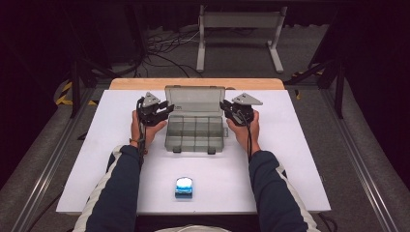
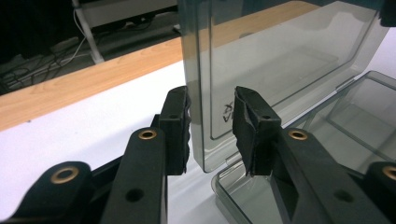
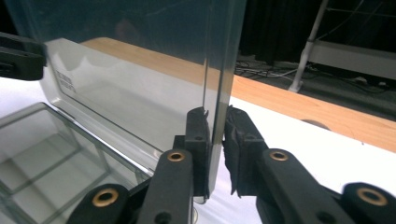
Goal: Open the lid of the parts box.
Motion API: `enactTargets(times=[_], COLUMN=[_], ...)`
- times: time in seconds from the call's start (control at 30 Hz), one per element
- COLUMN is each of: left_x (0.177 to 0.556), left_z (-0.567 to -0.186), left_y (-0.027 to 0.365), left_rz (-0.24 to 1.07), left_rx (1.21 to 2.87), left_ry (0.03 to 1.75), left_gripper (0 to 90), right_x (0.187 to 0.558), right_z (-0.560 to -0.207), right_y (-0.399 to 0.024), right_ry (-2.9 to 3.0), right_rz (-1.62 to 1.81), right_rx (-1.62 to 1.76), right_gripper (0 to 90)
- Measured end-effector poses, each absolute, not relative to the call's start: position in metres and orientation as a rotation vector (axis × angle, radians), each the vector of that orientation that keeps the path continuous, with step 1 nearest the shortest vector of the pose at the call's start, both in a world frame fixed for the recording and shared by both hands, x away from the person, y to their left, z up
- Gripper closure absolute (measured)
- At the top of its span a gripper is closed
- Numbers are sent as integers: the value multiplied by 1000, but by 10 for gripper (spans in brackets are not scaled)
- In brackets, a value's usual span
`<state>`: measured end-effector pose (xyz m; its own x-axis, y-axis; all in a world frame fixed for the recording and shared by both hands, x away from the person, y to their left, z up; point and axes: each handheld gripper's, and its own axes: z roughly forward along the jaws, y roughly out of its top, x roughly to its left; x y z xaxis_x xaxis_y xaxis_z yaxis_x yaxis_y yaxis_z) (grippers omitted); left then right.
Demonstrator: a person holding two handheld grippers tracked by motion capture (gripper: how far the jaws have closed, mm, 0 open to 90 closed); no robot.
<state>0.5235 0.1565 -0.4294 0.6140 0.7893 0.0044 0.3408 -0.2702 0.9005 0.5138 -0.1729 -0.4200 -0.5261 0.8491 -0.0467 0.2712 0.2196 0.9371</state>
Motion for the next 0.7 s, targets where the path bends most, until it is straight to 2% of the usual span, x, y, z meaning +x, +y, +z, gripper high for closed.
enactTargets(times=[0.1, 0.27, 0.7], left_x=[525, 528, 531], left_z=[-433, -437, -444], left_y=[156, 156, 154], left_rz=[578, 564, 563], left_rx=[1858, 1881, 1925], left_ry=[931, 947, 968], left_gripper=[710, 718, 698], right_x=[517, 519, 525], right_z=[-425, -431, -443], right_y=[-172, -171, -169], right_ry=[1944, 1958, 1984], right_rz=[1274, 1277, 1232], right_rx=[1046, 1078, 1124], right_gripper=[813, 809, 795])
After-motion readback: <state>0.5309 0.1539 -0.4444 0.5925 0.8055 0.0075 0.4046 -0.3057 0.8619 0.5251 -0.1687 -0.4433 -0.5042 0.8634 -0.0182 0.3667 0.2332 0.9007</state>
